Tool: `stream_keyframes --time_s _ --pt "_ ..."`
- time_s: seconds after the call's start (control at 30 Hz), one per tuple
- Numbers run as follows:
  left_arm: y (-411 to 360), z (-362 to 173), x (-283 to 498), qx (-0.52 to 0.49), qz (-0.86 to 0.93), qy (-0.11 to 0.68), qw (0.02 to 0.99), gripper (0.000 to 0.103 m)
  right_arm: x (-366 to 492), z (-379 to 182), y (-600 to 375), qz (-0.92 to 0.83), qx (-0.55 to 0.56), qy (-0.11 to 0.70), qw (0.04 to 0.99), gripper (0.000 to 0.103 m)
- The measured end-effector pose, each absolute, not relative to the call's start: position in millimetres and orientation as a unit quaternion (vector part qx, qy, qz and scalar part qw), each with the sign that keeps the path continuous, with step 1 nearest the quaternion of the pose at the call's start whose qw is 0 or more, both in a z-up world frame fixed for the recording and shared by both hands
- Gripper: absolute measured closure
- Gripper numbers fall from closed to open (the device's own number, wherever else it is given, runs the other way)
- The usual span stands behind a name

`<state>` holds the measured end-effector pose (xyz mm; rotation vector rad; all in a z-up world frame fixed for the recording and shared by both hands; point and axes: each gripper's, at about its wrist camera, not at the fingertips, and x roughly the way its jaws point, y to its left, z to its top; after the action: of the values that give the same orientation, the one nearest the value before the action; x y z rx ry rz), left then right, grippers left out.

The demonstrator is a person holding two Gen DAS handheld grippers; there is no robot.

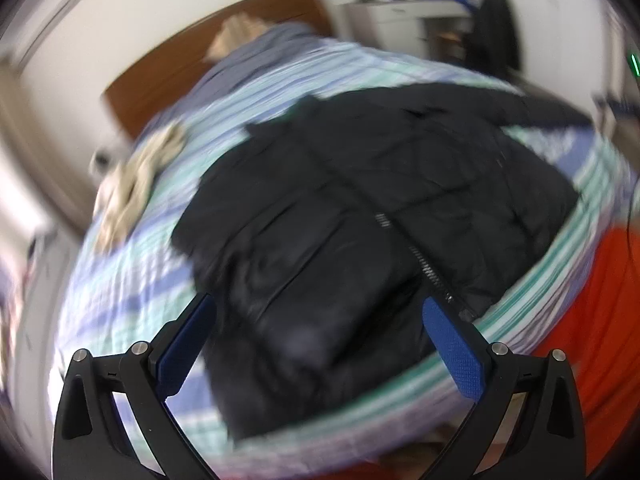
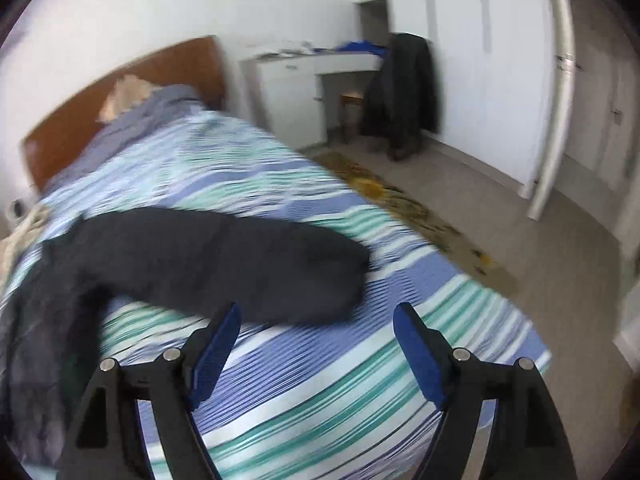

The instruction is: Fold large clothes

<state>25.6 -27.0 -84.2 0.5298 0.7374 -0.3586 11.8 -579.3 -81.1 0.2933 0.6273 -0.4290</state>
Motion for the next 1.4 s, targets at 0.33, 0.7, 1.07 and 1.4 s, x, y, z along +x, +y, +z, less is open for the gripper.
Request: stream_keyframes --time_s 0.33,0.7,1.07,1.4 --pt "-7.5 -135.7 103.4 0.162 -0.163 0.452 0.862 0.079 16.8 -69.8 -419.2 -0.012 0.09 0.288 0.953 0.023" --pt "324.8 10.6 142.7 -0.063 0.138 0.348 0.925 0.063 15.1 -43.2 -352.9 0.064 0.01 0.265 0.962 0.023" --pt "376.3 -76.6 116.8 -0.121 0.187 0.431 0.874 0.044 32.0 -78.0 -369.2 0.048 0.048 0.347 0.936 0.023" --pt "164.0 -140.9 100.2 -0.104 -0.105 0.532 0.834 0.01 81.3 -167.0 -411.9 0.1 0.185 0.458 0.864 0.022"
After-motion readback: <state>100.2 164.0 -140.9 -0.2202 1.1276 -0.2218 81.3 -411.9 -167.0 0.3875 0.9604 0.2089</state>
